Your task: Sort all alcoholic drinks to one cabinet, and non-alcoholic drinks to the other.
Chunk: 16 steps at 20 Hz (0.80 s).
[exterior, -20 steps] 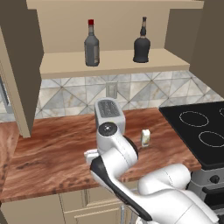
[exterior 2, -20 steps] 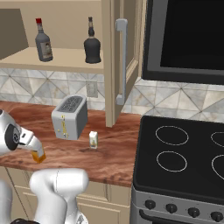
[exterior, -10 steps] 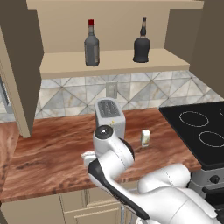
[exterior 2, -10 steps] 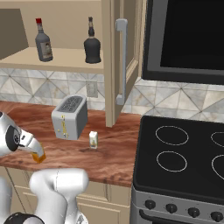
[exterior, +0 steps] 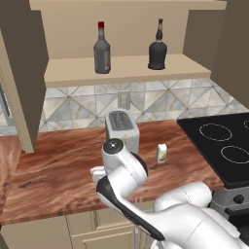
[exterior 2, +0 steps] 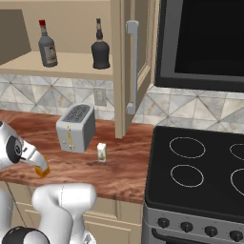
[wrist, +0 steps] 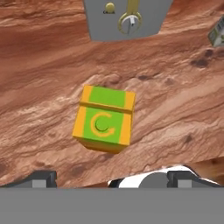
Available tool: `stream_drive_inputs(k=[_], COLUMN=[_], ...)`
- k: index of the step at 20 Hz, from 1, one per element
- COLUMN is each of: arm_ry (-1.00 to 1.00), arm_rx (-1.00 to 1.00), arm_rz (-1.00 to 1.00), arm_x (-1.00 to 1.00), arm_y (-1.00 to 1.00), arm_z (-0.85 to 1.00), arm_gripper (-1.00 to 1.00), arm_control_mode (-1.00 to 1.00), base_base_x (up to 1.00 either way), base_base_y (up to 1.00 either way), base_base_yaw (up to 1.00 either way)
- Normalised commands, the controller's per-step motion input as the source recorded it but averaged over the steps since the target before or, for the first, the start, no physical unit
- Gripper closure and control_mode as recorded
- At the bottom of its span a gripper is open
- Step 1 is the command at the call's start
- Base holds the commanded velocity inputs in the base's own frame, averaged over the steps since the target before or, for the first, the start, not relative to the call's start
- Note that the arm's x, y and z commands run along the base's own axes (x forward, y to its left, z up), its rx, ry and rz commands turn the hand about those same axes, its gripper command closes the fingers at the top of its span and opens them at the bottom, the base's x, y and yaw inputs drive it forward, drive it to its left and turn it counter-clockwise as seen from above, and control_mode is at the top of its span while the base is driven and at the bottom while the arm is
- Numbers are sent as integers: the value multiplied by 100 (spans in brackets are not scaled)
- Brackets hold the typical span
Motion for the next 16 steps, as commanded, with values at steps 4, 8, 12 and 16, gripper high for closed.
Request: stream_drive_inputs(k=[4,8,12,16], arm_ry=[0,0,1,4], arm_rx=[0,0,0,0], arm_rz=[-6,-4,-3,-1], arm_x=[16,19,21,27], arm_y=[0,0,0,6], arm_z=[0,0,-2,-22], arm_gripper=[-100,-100,-100,-100], arm_control_mode=[-100,-100,-100,-100], base_base_x=[0,0,0,0], base_base_y=[0,0,0,0], base_base_yaw=[0,0,0,0])
